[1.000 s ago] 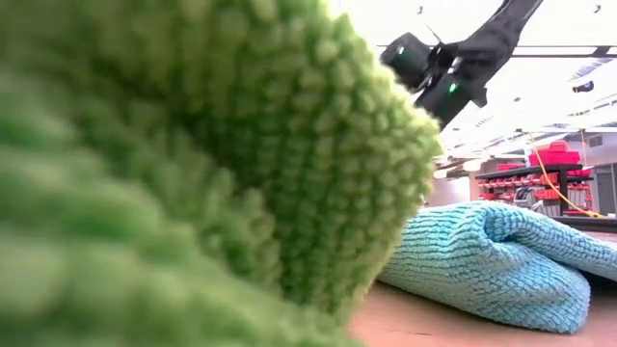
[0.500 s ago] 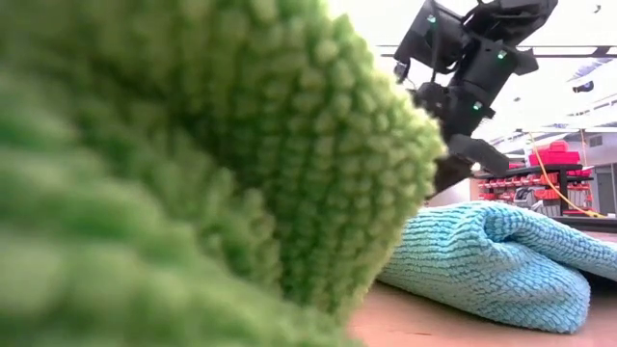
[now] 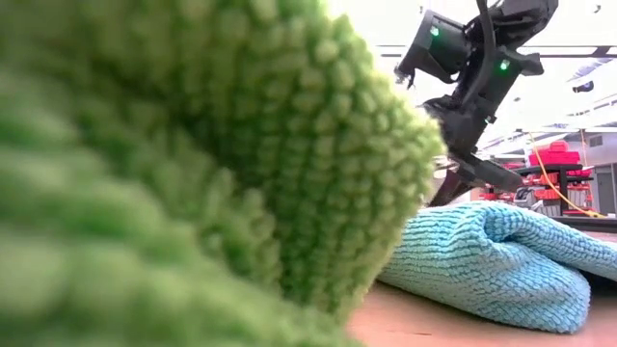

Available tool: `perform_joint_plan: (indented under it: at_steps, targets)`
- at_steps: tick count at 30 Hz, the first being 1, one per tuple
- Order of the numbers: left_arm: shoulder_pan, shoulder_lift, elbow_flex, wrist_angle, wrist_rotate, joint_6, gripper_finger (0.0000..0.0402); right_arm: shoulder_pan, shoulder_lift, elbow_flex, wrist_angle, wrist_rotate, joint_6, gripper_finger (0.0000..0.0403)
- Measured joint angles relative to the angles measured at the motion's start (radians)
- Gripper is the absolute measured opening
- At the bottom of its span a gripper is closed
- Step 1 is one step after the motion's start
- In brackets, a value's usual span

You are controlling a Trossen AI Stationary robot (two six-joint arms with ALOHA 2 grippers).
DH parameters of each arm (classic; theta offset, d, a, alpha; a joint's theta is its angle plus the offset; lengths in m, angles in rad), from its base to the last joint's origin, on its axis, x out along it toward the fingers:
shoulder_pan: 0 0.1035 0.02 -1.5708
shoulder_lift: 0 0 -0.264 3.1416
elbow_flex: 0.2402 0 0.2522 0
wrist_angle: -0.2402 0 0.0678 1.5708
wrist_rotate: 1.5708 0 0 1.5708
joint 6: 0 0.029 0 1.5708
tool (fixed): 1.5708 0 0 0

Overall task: Fold microfiber towels
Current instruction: Fold the pink towel

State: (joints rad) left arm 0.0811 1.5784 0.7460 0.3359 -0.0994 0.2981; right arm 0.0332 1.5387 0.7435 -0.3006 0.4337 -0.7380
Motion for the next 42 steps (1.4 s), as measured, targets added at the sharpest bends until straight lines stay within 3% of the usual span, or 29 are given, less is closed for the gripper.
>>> perform_joint_plan:
  at_steps: [18,29,34,42]
  targets:
    - [0.0,0.0,0.0,-0.001,0.0,0.0,0.0015,-0.058,0.003,-0.108,0.186,-0.027,-0.148,0.0255]
    - [0.0,0.0,0.0,-0.014,0.0,0.0,0.0021,-0.066,0.1,-0.105,0.317,-0.01,-0.205,0.0248]
    - [0.0,0.0,0.0,-0.014,0.0,0.001,0.0014,-0.07,0.1,-0.105,0.309,-0.043,-0.214,0.0203]
    - [0.0,0.001,0.0,0.017,0.0,-0.038,0.0024,-0.071,0.098,-0.107,0.314,-0.097,-0.092,0.0062]
